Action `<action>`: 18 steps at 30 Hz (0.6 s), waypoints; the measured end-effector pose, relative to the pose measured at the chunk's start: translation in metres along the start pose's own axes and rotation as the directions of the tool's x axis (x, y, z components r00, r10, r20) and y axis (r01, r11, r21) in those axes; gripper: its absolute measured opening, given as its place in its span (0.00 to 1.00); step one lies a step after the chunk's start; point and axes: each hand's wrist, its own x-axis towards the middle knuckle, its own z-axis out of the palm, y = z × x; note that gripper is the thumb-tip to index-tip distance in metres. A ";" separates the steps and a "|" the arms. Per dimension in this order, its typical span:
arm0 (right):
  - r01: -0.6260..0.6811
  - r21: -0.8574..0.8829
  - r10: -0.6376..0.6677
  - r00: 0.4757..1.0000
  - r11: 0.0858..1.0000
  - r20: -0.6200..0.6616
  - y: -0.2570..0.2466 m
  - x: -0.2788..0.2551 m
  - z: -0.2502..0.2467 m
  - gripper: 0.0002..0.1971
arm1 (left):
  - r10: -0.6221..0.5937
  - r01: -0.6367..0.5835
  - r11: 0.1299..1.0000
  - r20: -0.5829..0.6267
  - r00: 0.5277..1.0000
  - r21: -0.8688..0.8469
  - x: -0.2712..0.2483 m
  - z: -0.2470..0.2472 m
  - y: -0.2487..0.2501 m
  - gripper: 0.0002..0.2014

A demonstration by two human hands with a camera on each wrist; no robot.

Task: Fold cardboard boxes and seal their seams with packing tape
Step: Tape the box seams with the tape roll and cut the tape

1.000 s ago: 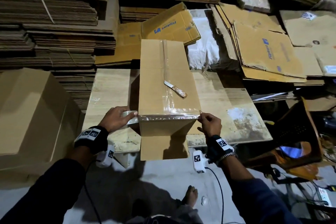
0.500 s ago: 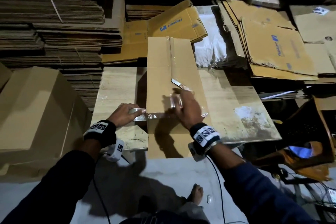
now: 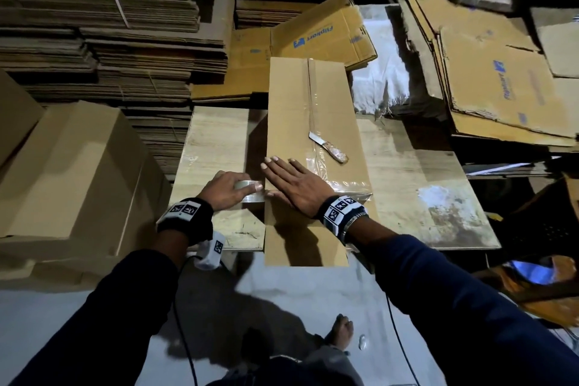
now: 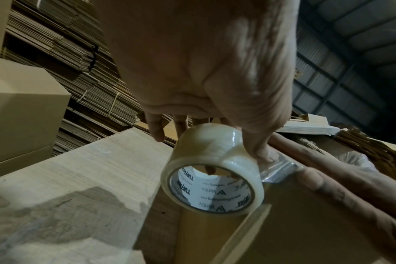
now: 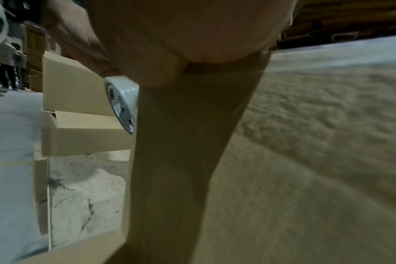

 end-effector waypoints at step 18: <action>-0.419 0.031 0.420 0.905 0.908 -0.072 0.044 -0.145 0.028 0.36 | 0.055 -0.043 0.985 0.070 0.996 -0.168 -0.010 -0.003 0.017 0.29</action>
